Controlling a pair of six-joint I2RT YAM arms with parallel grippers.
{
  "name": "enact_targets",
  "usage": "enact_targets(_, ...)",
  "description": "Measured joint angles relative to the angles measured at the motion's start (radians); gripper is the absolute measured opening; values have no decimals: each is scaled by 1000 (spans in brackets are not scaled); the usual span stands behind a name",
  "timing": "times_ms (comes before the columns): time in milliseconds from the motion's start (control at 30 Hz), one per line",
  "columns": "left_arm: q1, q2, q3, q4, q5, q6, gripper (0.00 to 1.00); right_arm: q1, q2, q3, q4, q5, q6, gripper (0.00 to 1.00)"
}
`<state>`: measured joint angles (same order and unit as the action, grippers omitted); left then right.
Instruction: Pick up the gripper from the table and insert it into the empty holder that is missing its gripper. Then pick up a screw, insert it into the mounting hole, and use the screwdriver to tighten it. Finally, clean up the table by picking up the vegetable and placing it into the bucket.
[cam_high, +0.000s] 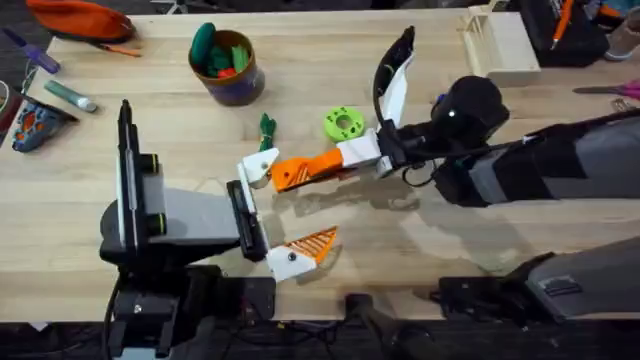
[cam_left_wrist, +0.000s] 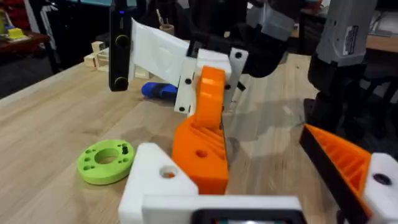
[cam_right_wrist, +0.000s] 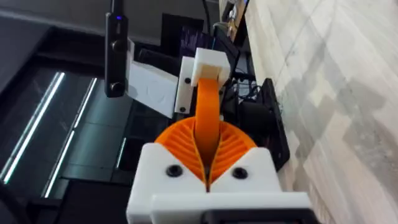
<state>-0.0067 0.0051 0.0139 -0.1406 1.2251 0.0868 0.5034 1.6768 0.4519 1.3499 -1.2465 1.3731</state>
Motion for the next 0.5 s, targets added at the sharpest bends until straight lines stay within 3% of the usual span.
enact_targets(500, 0, 0, 0, 1, -3, 0, 999, 14, 1, 12, -18, 16, 23, 10)
